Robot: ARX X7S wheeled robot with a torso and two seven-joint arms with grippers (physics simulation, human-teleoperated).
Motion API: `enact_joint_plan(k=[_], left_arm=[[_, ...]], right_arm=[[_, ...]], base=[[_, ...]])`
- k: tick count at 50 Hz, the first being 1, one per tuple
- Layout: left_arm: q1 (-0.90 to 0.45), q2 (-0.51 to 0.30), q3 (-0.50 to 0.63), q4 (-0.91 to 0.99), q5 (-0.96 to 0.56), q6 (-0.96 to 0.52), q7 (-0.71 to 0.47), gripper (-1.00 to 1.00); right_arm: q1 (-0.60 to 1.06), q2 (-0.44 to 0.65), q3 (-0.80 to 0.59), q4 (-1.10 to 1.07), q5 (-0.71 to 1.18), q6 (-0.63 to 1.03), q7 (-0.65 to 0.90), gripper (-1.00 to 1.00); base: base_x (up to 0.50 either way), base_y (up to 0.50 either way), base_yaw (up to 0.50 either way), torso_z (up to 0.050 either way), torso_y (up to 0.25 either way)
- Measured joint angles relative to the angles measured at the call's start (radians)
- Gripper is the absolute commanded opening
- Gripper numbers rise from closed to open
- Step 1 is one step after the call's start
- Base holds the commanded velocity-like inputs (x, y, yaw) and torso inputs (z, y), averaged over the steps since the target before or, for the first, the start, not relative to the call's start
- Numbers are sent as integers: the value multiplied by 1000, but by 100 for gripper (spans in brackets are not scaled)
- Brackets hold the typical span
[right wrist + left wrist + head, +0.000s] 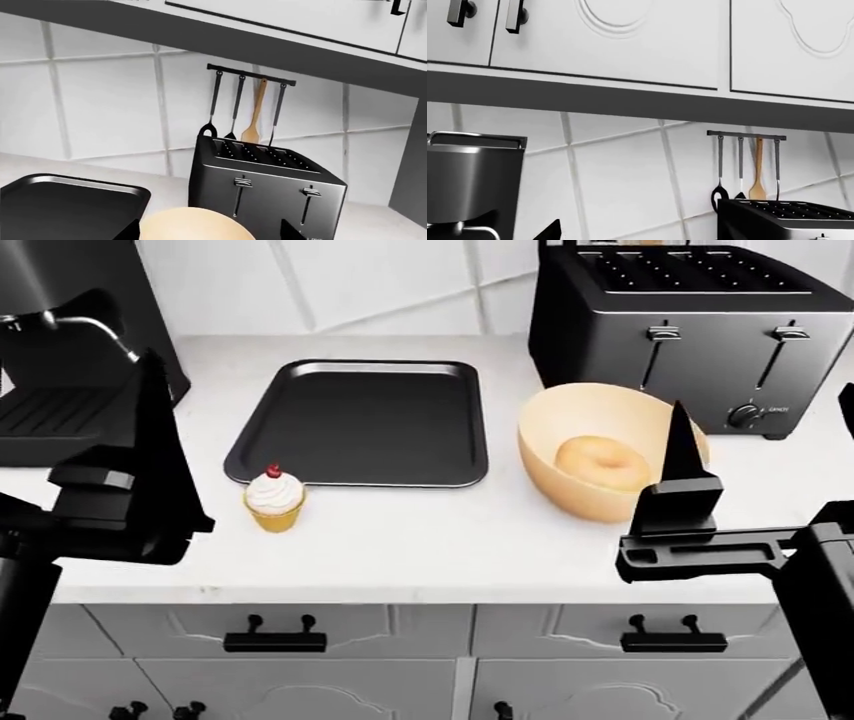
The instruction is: Pick up the bowl with donut and place it on the tray. Pick up the cupcake and place it on the tray.
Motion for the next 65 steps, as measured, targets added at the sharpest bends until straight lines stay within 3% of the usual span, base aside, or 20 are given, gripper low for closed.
enact_joint_plan(k=[37,51,65], left_arm=[[21,-35,32,-10,33,48,-1,100],[29,-27,48,-25,51,59,12,100],[42,-14,67,-43,77,63,30,100]], right_arm=[[12,36,-51,0,-8,-21,2,100],[221,43,-177,118,186,-41,-31,100],[431,0,-323,356,409,80,-69,100]], base=[[185,0,0,0,1],[0,0,0,0,0],[0,0,0,0,0]])
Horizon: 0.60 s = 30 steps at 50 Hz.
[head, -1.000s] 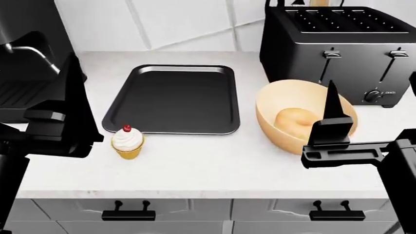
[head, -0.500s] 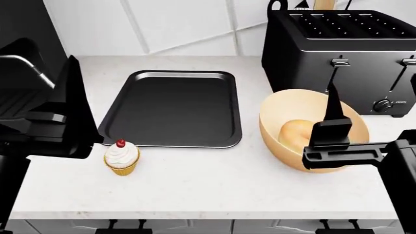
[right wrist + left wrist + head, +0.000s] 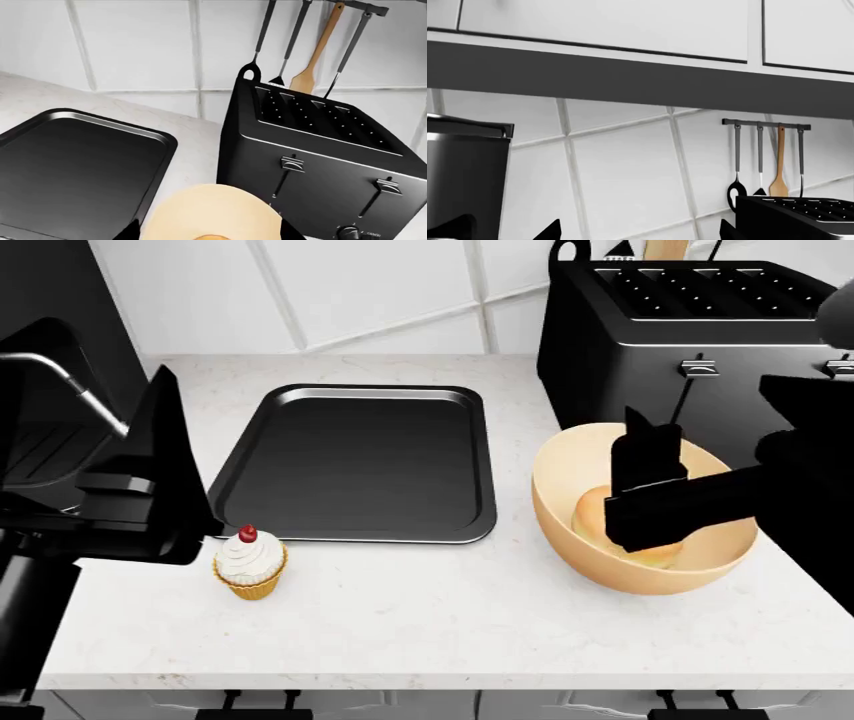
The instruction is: Pick up the bowl with donut and place it on the tray. Pick up the cupcake and place it on the tray.
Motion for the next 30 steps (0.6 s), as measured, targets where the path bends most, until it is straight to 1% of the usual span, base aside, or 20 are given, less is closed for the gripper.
enact_joint_plan(k=[14,30], left_arm=[[5,-3,6,-3,6,1,0,100],[1,-8,10,-4,2,2,-2,100]], right_arm=[[62,-66,-91,162,12,124,-83,100],[52,-122,-139,253,-21,213,-190,100]], base=[[0,0,0,0,0],[0,0,0,0,0]])
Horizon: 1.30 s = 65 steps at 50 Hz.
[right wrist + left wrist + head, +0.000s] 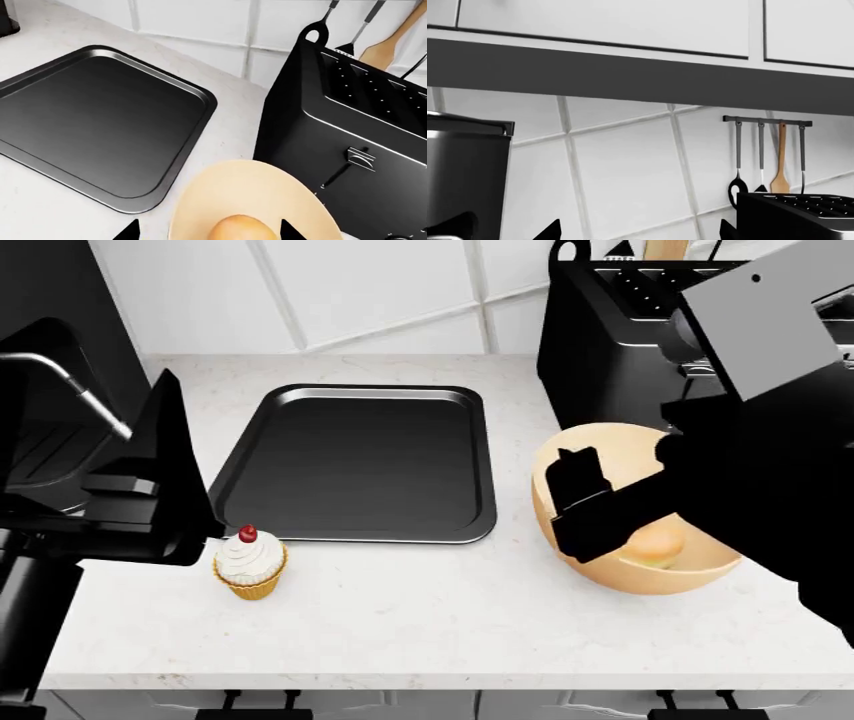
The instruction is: Pick up the bowl with donut and place it on the tray. Pick up the cupcake and place it on the tray.
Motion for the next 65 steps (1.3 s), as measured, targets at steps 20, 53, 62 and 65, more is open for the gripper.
enact_joint_plan(k=[20,53,62,65], left_arm=[[4,5,9,-11,13,4,8,100],[6,6,22,-25,25,10,14,100],[7,12,30,-29,33,10,18,100],[8,13,32,-31,35,11,20,100]], right_arm=[[-51,-62,-63,115,-85,90,-114,100],[-94,-122,-110,199,-166,155,-236,100],[-107,-133,-123,208,-180,165,-258,100],[-111,-134,-127,209,-182,167,-263,100]], base=[[0,0,0,0,0],[0,0,0,0,0],[0,0,0,0,0],[0,0,0,0,0]])
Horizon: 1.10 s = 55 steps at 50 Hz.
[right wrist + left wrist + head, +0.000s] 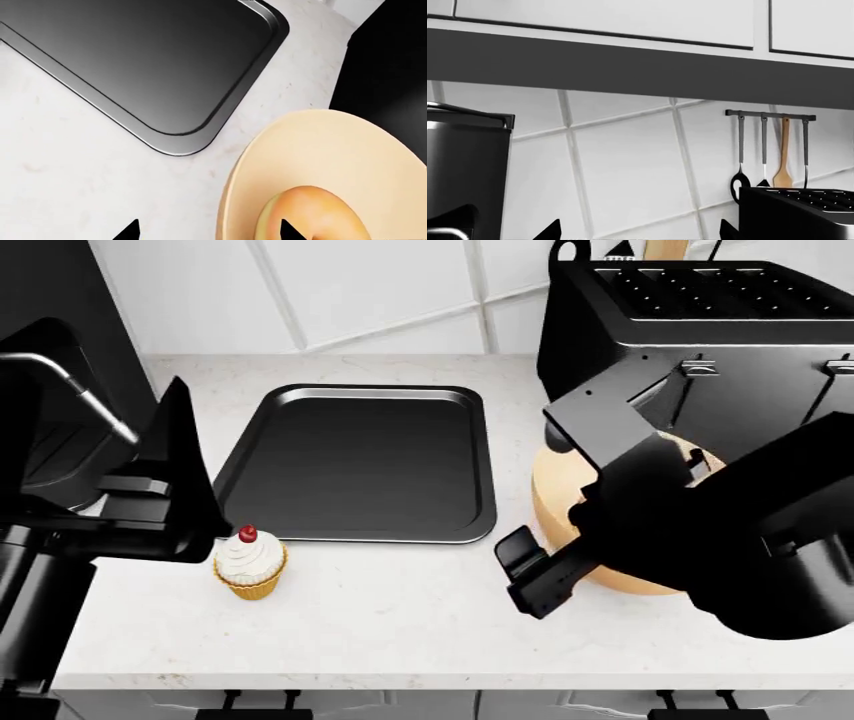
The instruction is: Pick up the bowl with donut and place it on the tray. Pick up the cupcake and place it on the tray.
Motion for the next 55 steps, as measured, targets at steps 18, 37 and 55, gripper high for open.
enact_joint_plan(k=[18,37,55], left_arm=[[-14,8,19,-8,8,-10,2,100],[-27,17,36,-14,15,-19,4,100],[-44,23,51,-18,17,-29,3,100]], right_arm=[[-27,13,-22,-2,-1,5,-18,100],[-52,39,-37,-10,-5,-4,-20,100],[-68,48,-42,-10,-34,-7,-40,100]], base=[[0,0,0,0,0],[0,0,0,0,0],[0,0,0,0,0]])
